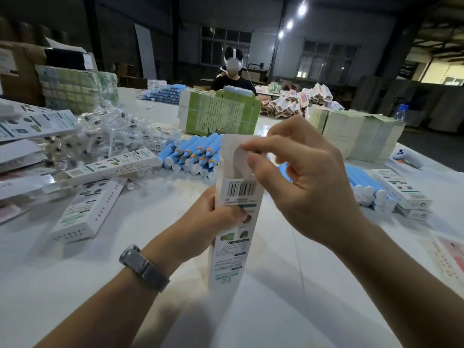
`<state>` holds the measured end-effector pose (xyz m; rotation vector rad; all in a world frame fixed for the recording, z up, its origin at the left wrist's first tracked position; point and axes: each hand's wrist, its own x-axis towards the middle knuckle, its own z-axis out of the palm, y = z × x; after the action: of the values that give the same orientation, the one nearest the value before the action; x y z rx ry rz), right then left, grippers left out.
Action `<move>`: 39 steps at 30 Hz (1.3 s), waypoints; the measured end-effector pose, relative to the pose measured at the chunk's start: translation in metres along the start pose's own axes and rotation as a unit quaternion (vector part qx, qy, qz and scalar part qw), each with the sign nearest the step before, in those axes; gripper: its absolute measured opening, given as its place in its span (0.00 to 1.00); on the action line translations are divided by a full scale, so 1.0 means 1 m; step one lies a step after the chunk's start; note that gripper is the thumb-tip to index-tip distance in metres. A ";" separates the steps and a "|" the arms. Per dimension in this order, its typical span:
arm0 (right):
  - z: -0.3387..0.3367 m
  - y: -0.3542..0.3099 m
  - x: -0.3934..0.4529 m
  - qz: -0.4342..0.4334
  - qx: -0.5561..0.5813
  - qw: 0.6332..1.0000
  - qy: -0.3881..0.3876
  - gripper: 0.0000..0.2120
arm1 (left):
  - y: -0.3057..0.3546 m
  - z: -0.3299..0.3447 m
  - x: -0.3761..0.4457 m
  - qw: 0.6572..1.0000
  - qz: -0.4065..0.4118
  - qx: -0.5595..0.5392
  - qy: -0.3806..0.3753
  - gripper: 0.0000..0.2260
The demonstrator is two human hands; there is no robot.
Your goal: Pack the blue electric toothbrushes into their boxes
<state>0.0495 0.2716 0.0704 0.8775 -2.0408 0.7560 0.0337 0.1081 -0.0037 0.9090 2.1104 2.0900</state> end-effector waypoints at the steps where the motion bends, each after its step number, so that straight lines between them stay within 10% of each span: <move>1: 0.002 0.002 -0.003 0.006 0.001 1.000 -0.015 0.09 | 0.000 0.000 0.000 1.000 0.001 0.002 0.000 0.12; 18: 0.037 0.022 -0.041 0.080 0.301 0.950 0.016 0.21 | 0.004 -0.022 -0.011 0.998 0.009 0.054 -0.023 0.15; 27: 0.038 0.021 -0.044 0.103 0.329 0.938 0.025 0.08 | 0.002 -0.007 -0.017 0.984 0.114 0.126 0.047 0.44; 39: 0.032 0.021 -0.033 0.084 0.333 0.939 0.017 0.04 | 0.002 -0.015 -0.022 0.980 0.124 0.147 0.046 0.30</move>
<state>0.0351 0.2703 0.0221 1.0416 -1.8536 1.6026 0.0458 0.0853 -0.0088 1.1840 2.5222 1.9894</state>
